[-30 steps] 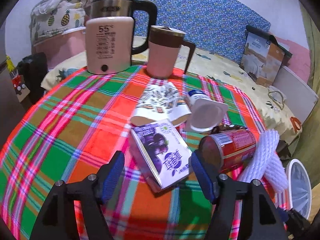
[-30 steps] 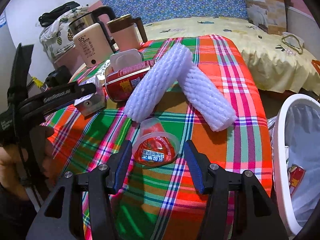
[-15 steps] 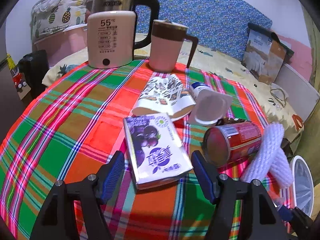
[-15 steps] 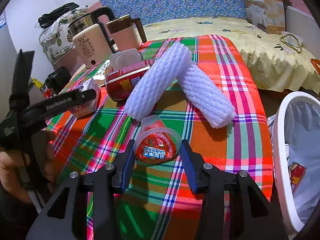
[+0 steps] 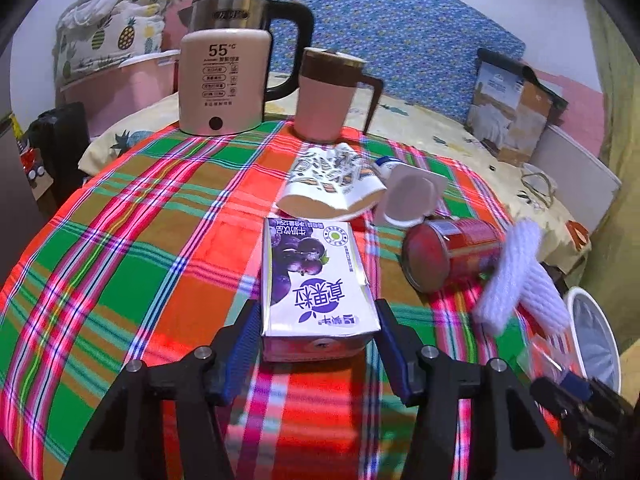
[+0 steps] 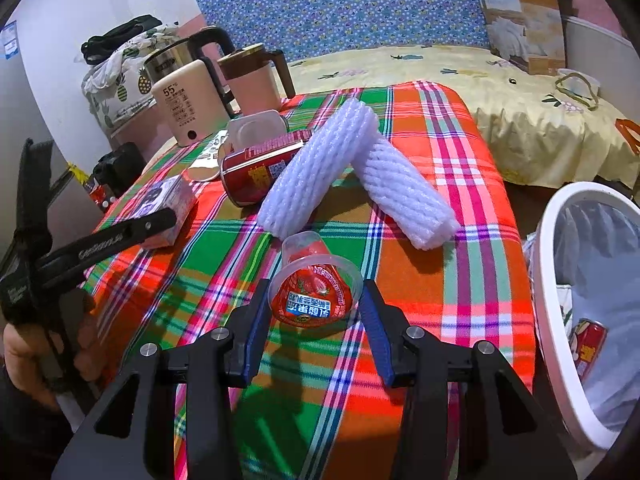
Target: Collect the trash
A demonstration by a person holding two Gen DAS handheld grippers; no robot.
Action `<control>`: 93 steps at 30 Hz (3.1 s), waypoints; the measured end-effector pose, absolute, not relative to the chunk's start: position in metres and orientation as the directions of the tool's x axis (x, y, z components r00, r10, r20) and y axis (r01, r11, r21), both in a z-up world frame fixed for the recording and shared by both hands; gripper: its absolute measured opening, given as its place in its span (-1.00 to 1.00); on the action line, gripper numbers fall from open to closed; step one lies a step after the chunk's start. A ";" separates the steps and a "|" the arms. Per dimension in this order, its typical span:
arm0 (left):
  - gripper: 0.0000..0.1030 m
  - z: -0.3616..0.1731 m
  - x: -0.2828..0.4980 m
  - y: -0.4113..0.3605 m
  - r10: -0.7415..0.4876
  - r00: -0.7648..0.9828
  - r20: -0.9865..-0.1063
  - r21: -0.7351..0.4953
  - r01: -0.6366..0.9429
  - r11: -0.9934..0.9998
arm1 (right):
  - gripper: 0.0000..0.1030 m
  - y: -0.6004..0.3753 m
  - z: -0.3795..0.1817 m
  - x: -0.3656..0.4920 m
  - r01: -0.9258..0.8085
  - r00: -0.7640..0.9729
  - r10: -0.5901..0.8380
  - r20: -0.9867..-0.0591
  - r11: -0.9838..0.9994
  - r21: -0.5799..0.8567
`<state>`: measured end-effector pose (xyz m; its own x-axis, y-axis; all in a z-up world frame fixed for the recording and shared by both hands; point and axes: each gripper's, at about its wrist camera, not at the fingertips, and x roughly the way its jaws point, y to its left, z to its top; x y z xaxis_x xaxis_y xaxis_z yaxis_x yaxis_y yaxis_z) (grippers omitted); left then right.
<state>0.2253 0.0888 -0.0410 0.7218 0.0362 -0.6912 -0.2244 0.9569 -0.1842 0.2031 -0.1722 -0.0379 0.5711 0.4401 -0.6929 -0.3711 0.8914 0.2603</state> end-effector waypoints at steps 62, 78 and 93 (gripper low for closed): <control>0.09 -0.007 0.180 -0.156 -0.388 0.666 -0.637 -0.155 0.383 0.911 | -0.11 -0.327 -0.018 0.140 0.013 0.763 0.136 -0.632 0.974 0.226; 0.09 -0.018 0.209 -0.201 -0.454 0.603 -0.656 -0.171 0.467 0.868 | -0.10 -0.351 -0.028 0.145 0.081 0.749 0.097 -0.655 0.969 0.235; 0.11 -0.024 0.228 -0.217 -0.502 0.569 -0.652 -0.199 0.510 0.837 | -0.09 -0.360 -0.033 0.147 0.136 0.731 0.056 -0.680 0.965 0.225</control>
